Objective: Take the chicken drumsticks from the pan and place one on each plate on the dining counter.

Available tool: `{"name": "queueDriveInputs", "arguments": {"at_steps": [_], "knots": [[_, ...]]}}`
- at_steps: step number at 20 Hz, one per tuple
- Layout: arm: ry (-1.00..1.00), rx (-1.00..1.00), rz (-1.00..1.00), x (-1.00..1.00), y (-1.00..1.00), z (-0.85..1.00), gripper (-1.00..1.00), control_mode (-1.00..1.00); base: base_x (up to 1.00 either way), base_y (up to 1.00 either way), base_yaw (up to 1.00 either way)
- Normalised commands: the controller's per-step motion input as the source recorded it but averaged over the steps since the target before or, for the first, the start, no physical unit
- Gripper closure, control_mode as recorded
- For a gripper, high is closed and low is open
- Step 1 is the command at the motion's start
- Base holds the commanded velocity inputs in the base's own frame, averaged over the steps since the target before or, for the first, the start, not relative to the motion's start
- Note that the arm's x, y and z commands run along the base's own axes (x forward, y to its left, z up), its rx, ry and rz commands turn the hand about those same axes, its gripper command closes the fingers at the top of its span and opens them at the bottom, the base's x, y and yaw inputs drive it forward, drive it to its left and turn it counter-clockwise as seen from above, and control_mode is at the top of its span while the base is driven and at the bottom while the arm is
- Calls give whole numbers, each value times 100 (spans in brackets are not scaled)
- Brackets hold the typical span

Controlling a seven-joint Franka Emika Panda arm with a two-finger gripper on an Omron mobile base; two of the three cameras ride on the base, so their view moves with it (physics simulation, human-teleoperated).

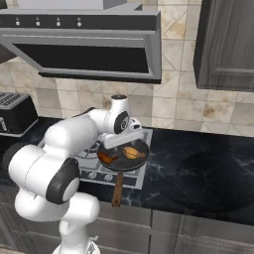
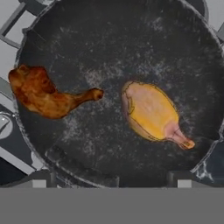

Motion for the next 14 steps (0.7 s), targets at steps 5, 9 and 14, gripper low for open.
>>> {"name": "queueDriveInputs", "arguments": {"at_steps": [5, 9, 14], "knots": [[1, 0, 3, 25, -23, -34, -100, -100, 0, 0, 0], [1, 0, 4, 33, -11, -23, -100, -100, 0, 0, 0], [0, 0, 3, 29, -1, -16, -100, -100, 0, 0, 0]]}}
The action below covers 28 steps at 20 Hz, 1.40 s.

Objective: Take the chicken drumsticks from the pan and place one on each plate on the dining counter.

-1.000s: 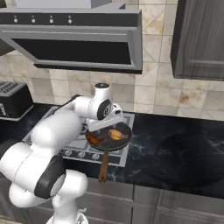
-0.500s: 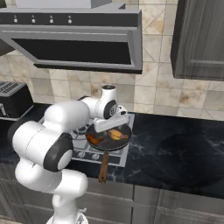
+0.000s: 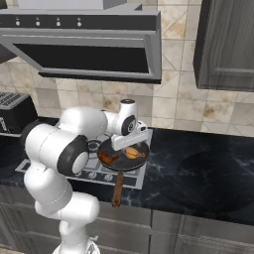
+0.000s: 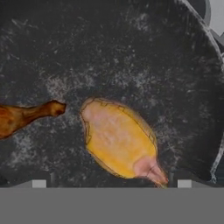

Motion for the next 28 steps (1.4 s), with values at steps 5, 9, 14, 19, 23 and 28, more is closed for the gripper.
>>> {"name": "queueDriveInputs", "arguments": {"at_steps": [5, 9, 14, 19, 23, 28], "knots": [[0, 0, 0, 19, 0, -22, -100, -100, 0, 0, 0], [0, 0, 0, 11, 0, -21, -100, -100, 0, 0, 0], [0, 0, 0, 0, 0, -20, -100, -100, 0, 0, 0], [0, 0, 1, 0, 0, -20, -100, -100, 0, 0, 0], [1, 0, 2, -1, -1, -21, -100, -100, 0, 0, 0], [7, 0, 1, -16, -12, -19, -100, -100, 0, 0, 0]]}}
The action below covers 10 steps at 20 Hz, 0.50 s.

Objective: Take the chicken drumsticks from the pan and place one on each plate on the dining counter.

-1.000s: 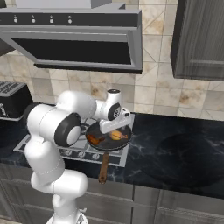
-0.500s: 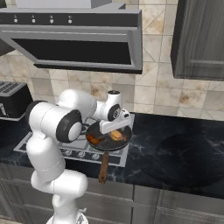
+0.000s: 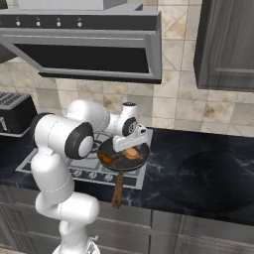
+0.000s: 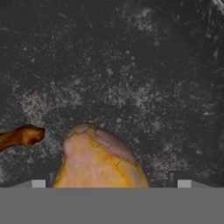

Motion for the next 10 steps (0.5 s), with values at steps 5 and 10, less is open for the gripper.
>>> {"name": "queueDriveInputs", "arguments": {"at_steps": [5, 10], "knots": [[7, 0, 0, -16, -11, -14, -100, -100, 0, 0, 0], [12, 0, 0, -10, -6, -13, -100, -100, 0, 0, 0]]}}
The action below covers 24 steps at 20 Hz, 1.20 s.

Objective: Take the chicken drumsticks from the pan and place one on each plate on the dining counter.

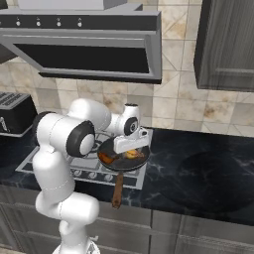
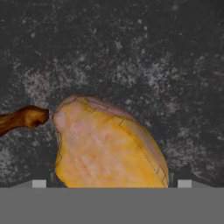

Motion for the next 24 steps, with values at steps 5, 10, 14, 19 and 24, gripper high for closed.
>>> {"name": "queueDriveInputs", "arguments": {"at_steps": [5, 10, 14, 19, 24], "knots": [[12, 1, 0, -4, 0, -20, -100, -100, 0, 0, 0], [4, 7, 2, 0, 0, -10, 100, -100, 0, 0, 0], [0, 13, 6, -1, 0, 10, 100, -100, 0, 0, 0], [0, 11, 1, -31, -2, 25, 100, -100, 0, 0, 0], [-8, 8, 0, -57, 0, 44, 100, -100, 0, 0, 0]]}}
